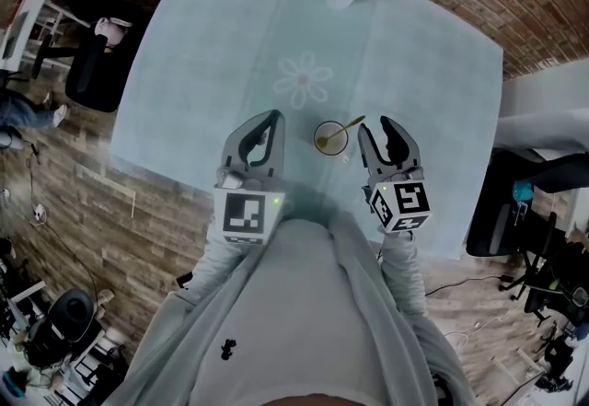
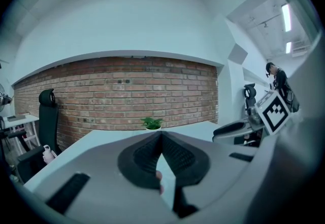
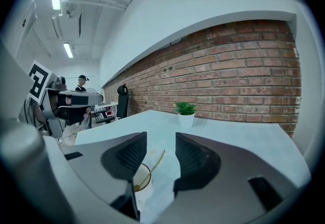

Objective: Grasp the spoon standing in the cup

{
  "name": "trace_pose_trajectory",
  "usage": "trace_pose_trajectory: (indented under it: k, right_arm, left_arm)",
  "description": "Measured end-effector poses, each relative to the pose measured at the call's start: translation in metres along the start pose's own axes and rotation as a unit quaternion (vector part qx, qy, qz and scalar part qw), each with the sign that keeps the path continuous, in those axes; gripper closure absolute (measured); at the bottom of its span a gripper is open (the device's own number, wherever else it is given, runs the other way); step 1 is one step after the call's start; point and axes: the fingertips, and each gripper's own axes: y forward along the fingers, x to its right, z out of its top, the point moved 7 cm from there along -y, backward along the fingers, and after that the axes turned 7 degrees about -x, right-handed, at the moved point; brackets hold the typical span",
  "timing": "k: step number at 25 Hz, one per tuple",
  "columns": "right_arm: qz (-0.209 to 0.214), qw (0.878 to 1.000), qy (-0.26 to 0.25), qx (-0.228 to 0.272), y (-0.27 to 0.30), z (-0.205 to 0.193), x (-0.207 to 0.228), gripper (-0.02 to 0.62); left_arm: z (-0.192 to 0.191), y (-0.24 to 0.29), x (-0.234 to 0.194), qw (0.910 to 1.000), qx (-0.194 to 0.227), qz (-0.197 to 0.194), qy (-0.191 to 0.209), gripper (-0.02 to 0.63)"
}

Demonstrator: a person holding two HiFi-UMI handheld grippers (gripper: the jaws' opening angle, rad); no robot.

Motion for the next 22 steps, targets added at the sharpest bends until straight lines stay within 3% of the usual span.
trace_pose_trajectory:
  k: [6, 22]
  right_arm:
    - [0.016, 1.000, 0.009, -0.022, 0.022, -0.015, 0.000, 0.385]
    - [0.043, 0.997, 0.011, -0.069, 0.051, -0.048, -0.009, 0.387]
  left_arm:
    - [-0.004, -0.001, -0.005, 1.0000, -0.002, 0.006, 0.007, 0.589]
    - [-0.013, -0.004, -0.006, 0.9998, -0.012, 0.008, -0.013, 0.589]
